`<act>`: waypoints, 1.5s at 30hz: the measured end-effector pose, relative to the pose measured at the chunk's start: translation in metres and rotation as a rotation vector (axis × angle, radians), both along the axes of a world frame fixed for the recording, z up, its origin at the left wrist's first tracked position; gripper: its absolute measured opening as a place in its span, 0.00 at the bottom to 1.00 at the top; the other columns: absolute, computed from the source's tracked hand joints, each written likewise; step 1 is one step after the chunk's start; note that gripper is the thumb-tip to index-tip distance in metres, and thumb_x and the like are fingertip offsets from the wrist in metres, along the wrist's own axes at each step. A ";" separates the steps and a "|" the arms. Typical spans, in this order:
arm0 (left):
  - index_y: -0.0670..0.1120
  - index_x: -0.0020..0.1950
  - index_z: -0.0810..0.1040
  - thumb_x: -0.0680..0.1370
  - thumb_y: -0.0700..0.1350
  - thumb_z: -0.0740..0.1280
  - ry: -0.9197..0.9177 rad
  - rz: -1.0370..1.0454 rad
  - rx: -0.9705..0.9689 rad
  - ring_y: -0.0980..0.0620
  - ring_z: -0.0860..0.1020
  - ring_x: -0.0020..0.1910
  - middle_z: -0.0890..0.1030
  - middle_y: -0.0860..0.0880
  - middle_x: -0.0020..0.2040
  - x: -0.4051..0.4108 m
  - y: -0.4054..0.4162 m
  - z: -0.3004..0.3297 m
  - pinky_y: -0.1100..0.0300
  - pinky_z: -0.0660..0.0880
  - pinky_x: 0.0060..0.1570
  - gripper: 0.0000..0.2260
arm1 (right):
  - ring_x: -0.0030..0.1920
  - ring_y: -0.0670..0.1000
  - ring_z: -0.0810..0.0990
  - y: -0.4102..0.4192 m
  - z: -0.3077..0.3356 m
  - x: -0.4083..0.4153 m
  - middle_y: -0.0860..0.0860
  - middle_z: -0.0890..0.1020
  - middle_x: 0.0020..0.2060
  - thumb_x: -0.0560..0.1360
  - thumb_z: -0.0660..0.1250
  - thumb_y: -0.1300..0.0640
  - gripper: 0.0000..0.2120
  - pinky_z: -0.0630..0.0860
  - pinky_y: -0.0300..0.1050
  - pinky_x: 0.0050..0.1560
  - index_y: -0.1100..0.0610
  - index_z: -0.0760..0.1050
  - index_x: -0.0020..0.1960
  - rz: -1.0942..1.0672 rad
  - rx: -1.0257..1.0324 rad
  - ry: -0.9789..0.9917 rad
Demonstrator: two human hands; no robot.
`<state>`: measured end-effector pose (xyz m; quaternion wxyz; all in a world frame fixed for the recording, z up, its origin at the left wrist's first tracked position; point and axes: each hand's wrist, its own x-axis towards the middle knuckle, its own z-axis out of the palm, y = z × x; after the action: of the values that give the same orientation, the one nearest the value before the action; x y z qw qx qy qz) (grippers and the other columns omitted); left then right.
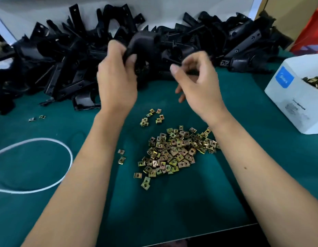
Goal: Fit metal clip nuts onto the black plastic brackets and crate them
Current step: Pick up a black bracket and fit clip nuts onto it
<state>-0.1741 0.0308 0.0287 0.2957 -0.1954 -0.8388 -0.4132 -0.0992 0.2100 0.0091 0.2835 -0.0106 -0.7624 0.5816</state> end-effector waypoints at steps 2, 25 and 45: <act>0.49 0.51 0.68 0.85 0.44 0.60 -0.253 -0.093 0.220 0.48 0.78 0.27 0.82 0.50 0.35 -0.002 -0.020 -0.006 0.51 0.77 0.31 0.04 | 0.35 0.42 0.80 0.010 -0.010 0.002 0.44 0.82 0.39 0.77 0.75 0.50 0.08 0.74 0.39 0.39 0.53 0.80 0.47 0.128 0.442 -0.238; 0.50 0.75 0.72 0.76 0.26 0.57 -0.902 -0.766 0.338 0.43 0.80 0.32 0.80 0.38 0.44 0.021 -0.049 -0.060 0.57 0.79 0.33 0.31 | 0.32 0.41 0.79 -0.010 -0.044 0.008 0.40 0.82 0.33 0.78 0.73 0.60 0.05 0.75 0.37 0.35 0.51 0.81 0.46 0.081 0.334 -0.269; 0.56 0.78 0.67 0.77 0.46 0.74 -0.889 -0.755 0.364 0.47 0.75 0.36 0.78 0.42 0.46 0.024 -0.051 -0.062 0.56 0.76 0.35 0.32 | 0.36 0.49 0.81 -0.027 -0.032 0.016 0.57 0.82 0.39 0.77 0.71 0.69 0.05 0.78 0.38 0.36 0.61 0.84 0.49 0.307 -0.360 -0.258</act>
<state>-0.1499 -0.0202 -0.0336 -0.2208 -0.2344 -0.6707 -0.6682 -0.0831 0.1834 -0.0234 0.0859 -0.0191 -0.6691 0.7379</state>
